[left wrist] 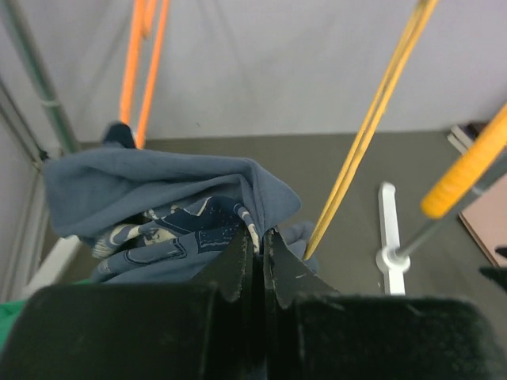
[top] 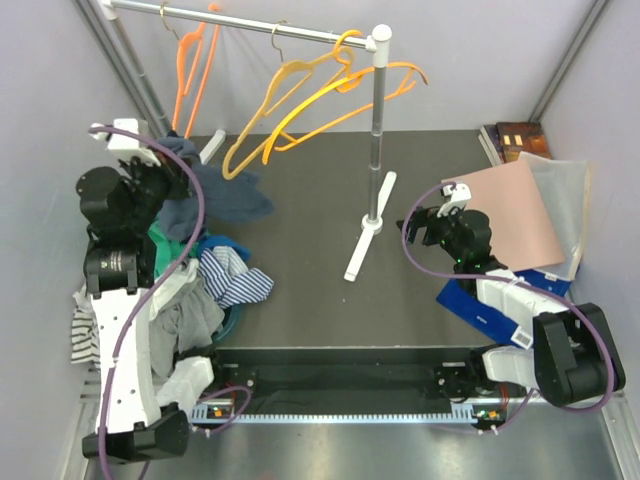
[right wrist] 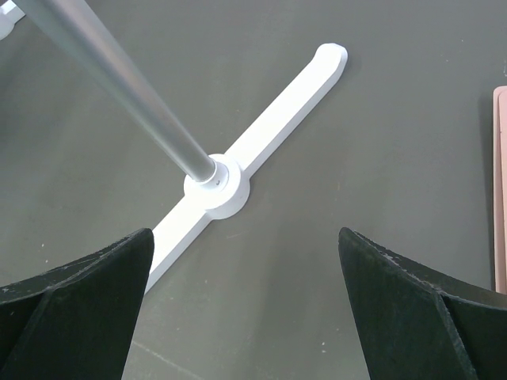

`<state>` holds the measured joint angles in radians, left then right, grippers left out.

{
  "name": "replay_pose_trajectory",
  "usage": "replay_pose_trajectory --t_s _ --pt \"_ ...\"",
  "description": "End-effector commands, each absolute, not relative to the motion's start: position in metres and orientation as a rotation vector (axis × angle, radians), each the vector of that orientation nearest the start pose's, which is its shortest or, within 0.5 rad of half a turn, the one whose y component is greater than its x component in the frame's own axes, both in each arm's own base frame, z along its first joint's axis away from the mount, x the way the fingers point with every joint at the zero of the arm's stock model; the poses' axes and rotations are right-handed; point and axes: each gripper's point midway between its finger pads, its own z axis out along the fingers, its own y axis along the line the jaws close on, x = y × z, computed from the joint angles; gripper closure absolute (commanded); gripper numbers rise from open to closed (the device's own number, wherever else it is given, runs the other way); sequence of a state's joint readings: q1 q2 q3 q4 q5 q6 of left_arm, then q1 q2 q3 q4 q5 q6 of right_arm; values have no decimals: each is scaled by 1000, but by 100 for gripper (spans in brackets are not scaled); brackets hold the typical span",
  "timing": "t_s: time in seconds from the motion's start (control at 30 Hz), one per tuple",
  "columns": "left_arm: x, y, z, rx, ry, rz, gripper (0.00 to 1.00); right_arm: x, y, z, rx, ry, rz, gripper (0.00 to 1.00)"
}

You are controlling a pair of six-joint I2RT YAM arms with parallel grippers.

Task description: Place the tank top on the hanger

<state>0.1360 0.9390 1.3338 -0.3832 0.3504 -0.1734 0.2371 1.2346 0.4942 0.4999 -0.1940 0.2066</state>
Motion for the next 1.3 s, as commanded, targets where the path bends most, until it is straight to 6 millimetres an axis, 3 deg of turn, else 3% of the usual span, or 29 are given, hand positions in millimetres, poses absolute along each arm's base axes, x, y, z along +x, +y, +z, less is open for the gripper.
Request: replay_pose_trajectory --t_s 0.0,0.07,0.2,0.3,0.47,0.63,0.77,0.83,0.87,0.93,0.97,1.03,1.13,1.2,1.23,1.27 --pt "297 -49 423 121 1564 -328 100 373 134 180 -172 1729 513 0" --pt "294 -53 414 126 1575 -332 100 372 134 180 -175 1728 514 0" --pt "282 -59 376 145 1655 -326 100 371 133 179 -177 1729 511 0" --pt "276 -57 361 152 1693 -307 100 372 134 180 -177 1728 513 0" --pt "269 -78 331 191 1756 -425 100 374 135 177 -180 1739 517 0" --pt "266 -91 321 108 1715 -511 100 373 137 176 -188 1745 523 0" --pt "275 -117 300 63 1695 -612 100 373 138 180 -190 1737 531 1" --pt "282 -129 291 66 1718 -600 100 372 139 180 -193 1745 534 0" --pt "277 -147 286 117 1729 -619 100 372 140 180 -195 1746 535 0" --pt "285 -152 281 107 1736 -542 100 370 142 178 -199 1754 538 0" --pt "279 -169 279 147 1734 -566 100 369 143 176 -201 1760 540 0" --pt "283 -182 278 142 1718 -578 100 368 144 172 -202 1771 541 0" --pt "278 -214 262 153 1733 -653 100 367 143 165 -201 1793 537 0" --pt "269 -238 240 181 1782 -688 100 367 143 164 -200 1797 536 0" --pt "269 -244 238 170 1775 -690 100 367 143 163 -198 1799 534 0" --pt "260 -261 221 212 1812 -701 100 368 143 162 -201 1802 534 0"
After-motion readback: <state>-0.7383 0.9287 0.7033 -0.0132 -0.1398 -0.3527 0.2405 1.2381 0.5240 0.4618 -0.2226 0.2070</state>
